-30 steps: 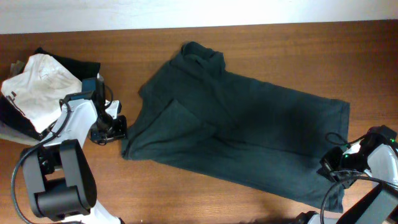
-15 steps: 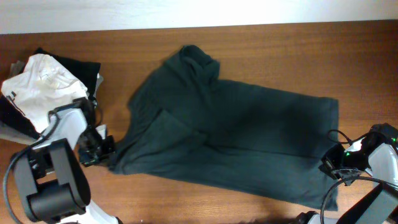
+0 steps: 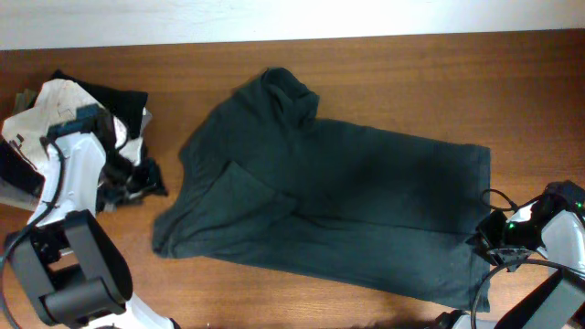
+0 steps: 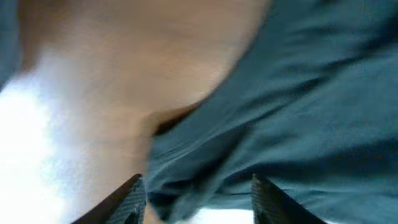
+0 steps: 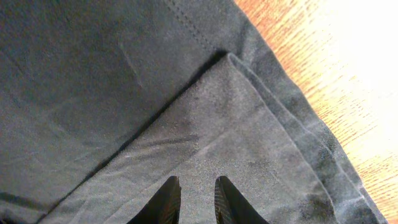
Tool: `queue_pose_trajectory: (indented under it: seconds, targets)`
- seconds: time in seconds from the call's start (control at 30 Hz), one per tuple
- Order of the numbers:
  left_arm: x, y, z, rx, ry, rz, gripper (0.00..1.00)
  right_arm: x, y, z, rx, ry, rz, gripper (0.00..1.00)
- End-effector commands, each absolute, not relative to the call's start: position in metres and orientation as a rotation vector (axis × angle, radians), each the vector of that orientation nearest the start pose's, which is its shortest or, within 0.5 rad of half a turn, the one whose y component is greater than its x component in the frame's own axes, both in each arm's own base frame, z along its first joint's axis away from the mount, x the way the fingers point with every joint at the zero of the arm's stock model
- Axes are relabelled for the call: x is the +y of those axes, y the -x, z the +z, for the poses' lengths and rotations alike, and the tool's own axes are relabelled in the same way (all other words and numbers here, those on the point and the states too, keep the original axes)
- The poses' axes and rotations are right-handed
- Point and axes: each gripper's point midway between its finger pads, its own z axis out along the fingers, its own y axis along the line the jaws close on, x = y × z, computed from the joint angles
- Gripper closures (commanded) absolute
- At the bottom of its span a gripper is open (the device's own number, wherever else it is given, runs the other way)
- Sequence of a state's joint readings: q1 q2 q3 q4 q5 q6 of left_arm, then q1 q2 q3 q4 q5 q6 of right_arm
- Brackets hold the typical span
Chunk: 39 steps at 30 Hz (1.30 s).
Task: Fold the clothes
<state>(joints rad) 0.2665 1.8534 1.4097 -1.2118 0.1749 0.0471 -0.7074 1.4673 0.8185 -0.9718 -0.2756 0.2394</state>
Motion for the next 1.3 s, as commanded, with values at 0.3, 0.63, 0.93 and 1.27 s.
queue_pose_trajectory:
  seconds: [0.3,0.63,0.93,1.27]
  targets:
    - [-0.084,-0.395,0.043,2.911,-0.619,-0.343,0.35,-0.108,-0.198,0.042,2.72,-1.409,0.434,0.75]
    - [-0.091,-0.408,0.029,2.875,-0.641,-0.326,0.44,-0.107,-0.198,0.042,2.721,-1.41,0.435,0.73]
    - [-0.093,-0.397,0.023,2.92,-0.644,-0.368,0.59,-0.107,-0.198,0.042,2.722,-1.41,0.435,0.72]
    - [-0.097,-0.392,0.008,2.947,-0.655,-0.398,0.7,-0.108,-0.198,0.042,2.721,-1.41,0.434,0.71]
